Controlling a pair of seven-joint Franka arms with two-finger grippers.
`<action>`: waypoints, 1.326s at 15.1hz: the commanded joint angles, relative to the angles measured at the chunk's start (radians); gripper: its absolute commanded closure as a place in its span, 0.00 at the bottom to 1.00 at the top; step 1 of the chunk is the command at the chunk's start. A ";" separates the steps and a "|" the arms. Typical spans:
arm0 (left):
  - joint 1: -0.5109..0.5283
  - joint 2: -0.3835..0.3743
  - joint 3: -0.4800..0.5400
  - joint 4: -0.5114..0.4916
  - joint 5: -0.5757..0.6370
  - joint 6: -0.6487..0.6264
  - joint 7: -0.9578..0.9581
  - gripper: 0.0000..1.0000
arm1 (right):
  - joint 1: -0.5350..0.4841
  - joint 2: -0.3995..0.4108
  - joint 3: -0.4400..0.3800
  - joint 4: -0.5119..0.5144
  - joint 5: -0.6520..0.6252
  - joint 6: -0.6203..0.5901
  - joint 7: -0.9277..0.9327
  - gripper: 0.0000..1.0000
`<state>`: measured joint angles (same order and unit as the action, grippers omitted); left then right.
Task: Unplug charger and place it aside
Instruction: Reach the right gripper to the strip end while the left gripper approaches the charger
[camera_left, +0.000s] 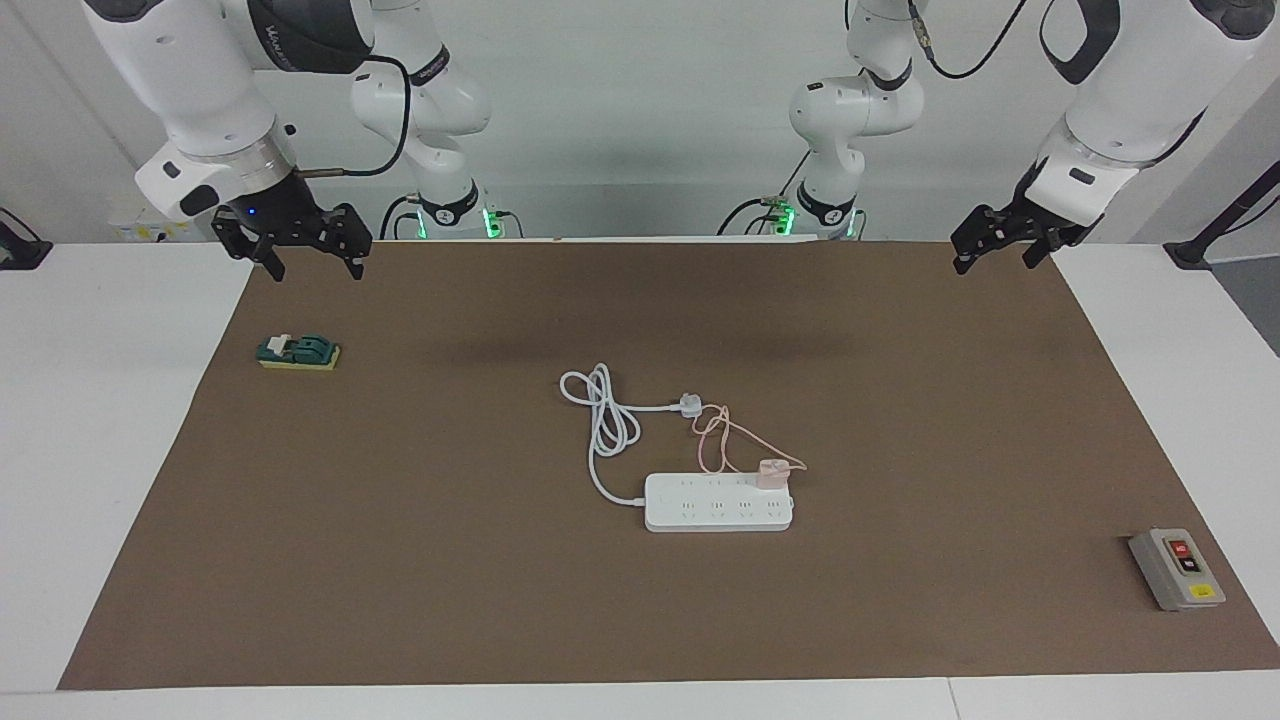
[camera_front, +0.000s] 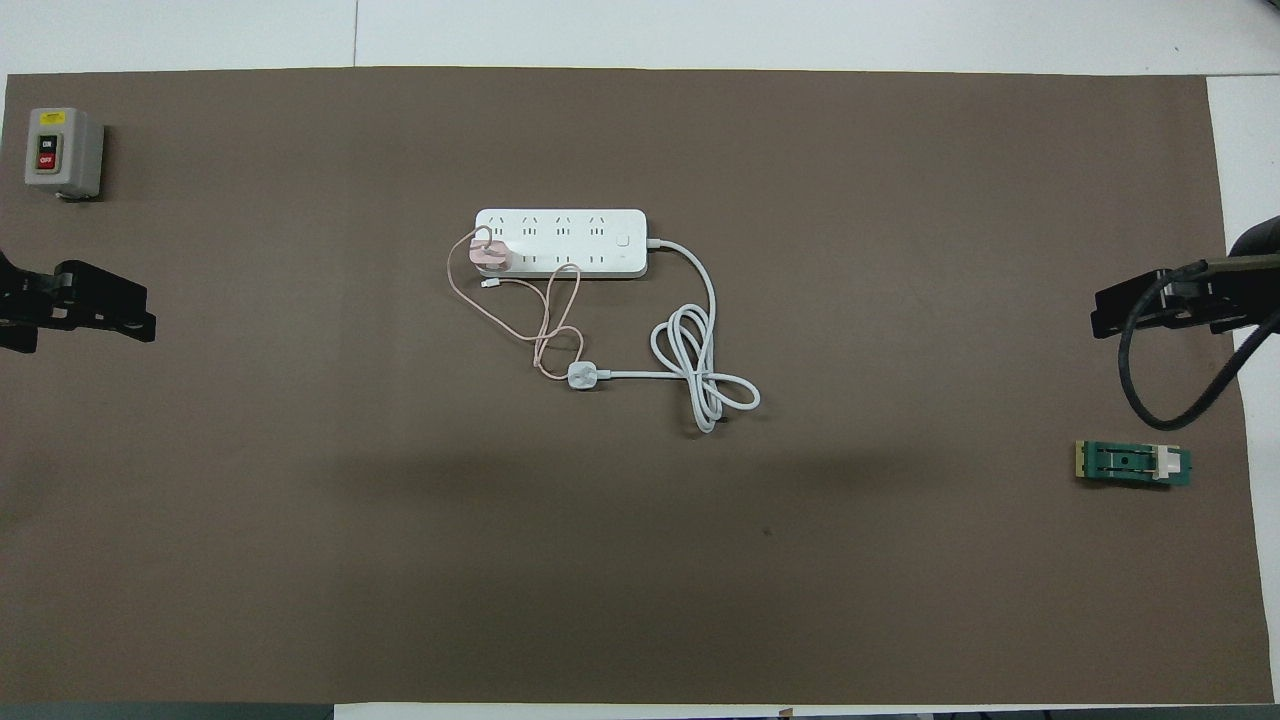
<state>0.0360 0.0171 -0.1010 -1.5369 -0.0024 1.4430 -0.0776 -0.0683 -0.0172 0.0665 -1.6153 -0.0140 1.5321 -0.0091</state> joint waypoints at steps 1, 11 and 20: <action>0.007 -0.005 -0.002 -0.012 0.007 0.022 0.016 0.00 | -0.005 -0.003 0.004 0.003 0.000 0.000 -0.014 0.00; -0.001 -0.009 -0.032 -0.017 0.009 0.023 0.016 0.00 | -0.008 -0.010 0.003 0.000 0.008 -0.024 -0.015 0.00; 0.024 -0.019 -0.023 -0.032 0.007 -0.010 -0.062 0.00 | 0.056 -0.005 0.006 -0.120 0.228 0.097 0.396 0.00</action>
<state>0.0507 0.0168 -0.1211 -1.5419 -0.0024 1.4369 -0.0934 -0.0537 -0.0175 0.0687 -1.6730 0.1543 1.5693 0.2386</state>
